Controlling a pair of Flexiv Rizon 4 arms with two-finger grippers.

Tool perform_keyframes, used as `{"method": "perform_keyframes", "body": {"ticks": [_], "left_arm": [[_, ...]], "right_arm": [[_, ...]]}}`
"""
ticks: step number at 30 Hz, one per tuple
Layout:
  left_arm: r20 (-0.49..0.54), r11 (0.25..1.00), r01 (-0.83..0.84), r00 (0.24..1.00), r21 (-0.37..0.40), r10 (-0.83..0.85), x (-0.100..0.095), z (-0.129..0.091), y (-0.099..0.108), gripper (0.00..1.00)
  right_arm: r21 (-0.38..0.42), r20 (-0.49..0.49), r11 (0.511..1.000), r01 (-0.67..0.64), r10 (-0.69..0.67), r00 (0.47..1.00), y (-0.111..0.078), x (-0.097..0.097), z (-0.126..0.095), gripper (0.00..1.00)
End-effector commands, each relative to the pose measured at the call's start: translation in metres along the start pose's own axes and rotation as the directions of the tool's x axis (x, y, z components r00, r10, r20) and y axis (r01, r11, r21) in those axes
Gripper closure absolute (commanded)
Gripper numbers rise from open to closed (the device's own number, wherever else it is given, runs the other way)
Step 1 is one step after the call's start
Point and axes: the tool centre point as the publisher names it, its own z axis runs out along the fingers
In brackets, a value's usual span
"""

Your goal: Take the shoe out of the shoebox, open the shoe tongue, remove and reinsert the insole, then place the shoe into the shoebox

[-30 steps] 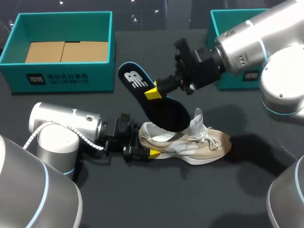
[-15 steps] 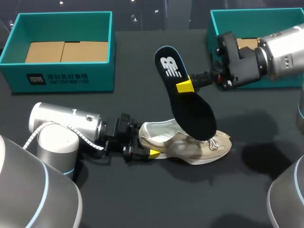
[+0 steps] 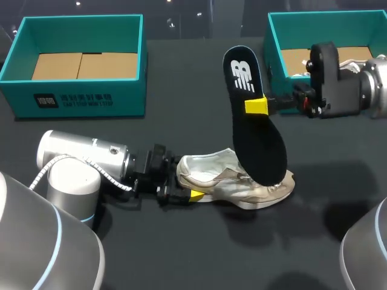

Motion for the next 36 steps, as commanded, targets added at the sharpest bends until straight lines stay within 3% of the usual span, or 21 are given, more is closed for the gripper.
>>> {"method": "perform_keyframes", "body": {"ticks": [1, 33, 35, 36], "left_arm": [[0.001, 1.0, 0.0, 1.0, 0.0, 0.0, 0.001, 0.001, 0.002, 1.0], [0.001, 1.0, 0.0, 1.0, 0.0, 0.0, 0.001, 0.001, 0.002, 1.0], [0.007, 1.0, -0.001, 1.0, -0.008, 0.001, 0.0, 0.0, 0.001, 0.52], [0.003, 1.0, -0.002, 1.0, -0.009, 0.002, 0.0, -0.001, 0.001, 0.15]], "right_arm": [[-0.082, 0.014, 0.997, 0.004, -0.003, 1.0, -0.01, 0.01, -0.007, 1.0], [-0.136, 0.029, 0.989, 0.054, -0.05, 0.998, -0.024, 0.03, -0.015, 1.0], [-0.136, 0.029, 0.989, 0.054, -0.05, 0.998, -0.024, 0.03, -0.015, 1.0], [-0.136, 0.029, 0.989, 0.054, -0.05, 0.998, -0.024, 0.03, -0.015, 1.0]]}}
